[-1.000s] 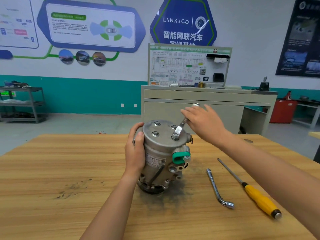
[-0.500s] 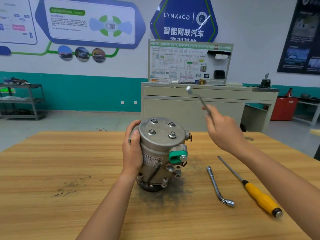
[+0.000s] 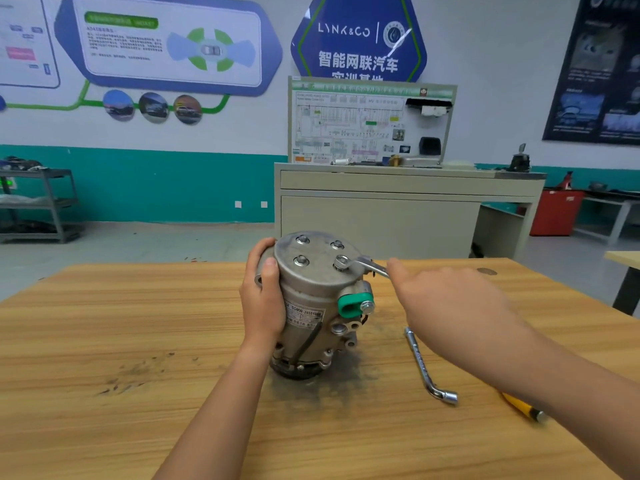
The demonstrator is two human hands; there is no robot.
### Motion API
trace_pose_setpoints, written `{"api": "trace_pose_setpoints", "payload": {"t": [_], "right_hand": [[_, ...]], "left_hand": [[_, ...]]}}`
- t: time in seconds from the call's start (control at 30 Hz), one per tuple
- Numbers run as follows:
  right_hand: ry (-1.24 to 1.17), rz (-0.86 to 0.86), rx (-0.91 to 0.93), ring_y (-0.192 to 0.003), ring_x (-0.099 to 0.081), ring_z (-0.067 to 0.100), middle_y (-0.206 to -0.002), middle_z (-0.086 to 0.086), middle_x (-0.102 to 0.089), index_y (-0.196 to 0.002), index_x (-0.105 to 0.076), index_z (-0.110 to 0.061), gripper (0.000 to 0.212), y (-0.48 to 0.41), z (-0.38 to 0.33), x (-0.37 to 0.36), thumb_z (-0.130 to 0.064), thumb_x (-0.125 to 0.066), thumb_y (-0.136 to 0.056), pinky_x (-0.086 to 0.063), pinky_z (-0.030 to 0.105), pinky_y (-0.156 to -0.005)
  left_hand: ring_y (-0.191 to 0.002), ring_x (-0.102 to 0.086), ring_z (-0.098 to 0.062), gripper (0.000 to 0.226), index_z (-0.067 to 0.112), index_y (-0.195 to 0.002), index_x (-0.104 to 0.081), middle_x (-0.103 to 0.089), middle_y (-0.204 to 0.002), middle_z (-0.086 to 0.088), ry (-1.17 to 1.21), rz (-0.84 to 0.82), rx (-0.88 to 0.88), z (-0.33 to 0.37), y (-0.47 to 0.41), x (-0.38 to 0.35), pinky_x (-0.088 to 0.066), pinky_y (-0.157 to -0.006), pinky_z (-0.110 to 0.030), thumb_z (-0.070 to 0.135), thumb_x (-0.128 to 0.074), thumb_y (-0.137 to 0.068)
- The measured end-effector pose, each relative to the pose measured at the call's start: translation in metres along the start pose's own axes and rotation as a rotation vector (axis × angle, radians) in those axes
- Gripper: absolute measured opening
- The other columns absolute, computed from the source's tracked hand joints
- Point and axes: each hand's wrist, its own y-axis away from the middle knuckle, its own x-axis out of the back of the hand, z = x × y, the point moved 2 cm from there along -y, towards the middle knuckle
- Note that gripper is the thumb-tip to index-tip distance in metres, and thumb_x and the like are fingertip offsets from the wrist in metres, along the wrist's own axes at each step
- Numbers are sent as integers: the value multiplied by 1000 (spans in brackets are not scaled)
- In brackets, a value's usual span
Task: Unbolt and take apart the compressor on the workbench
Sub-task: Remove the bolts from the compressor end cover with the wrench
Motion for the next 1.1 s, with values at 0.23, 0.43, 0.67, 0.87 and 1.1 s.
{"api": "trace_pose_setpoints", "payload": {"t": [0.23, 0.43, 0.67, 0.87, 1.1], "right_hand": [[-4, 228, -45, -26, -26, 20, -42, 0, -34, -89, -64, -7, 15, 7, 7, -18, -16, -67, -77, -13, 15, -35], [9, 309, 104, -83, -57, 24, -94, 4, -60, -107, -54, -13, 33, -76, 33, -47, -24, -24, -99, -39, 37, -80], [-235, 372, 143, -94, -58, 28, -111, 9, -58, -113, -52, -7, 24, -143, 15, -36, -16, -35, -98, -43, 33, -69], [-786, 463, -170, -61, -55, 29, -63, 3, -54, -119, -45, -11, 29, -102, 29, -5, -26, -30, -100, -42, 36, -54], [-221, 156, 5, -45, -33, 9, -52, -6, -34, -139, 3, -41, 60, -10, 15, -17, -22, -33, -95, -24, 25, -39]], "left_hand": [[-89, -56, 12, 29, 38, -103, -55, -59, -102, 20, 0, -16, 3, 0, -1, 4, -45, -71, -10, 41, -38, -79], [-92, -57, 6, 28, 35, -102, -56, -60, -102, 15, -1, -65, 31, 3, -8, 1, -46, -75, -13, 34, -36, -81], [-99, -58, -7, 30, 33, -103, -57, -62, -104, 9, -13, -95, 56, 1, -11, -4, -47, -82, -28, 37, -37, -81], [-88, -57, 11, 32, 29, -105, -55, -59, -104, 12, 19, -66, 35, 2, -8, 4, -46, -73, -11, 34, -34, -81], [-89, -57, 9, 30, 30, -104, -54, -59, -104, 11, 45, -37, 26, 3, -5, 6, -47, -76, -15, 33, -35, -81]]}}
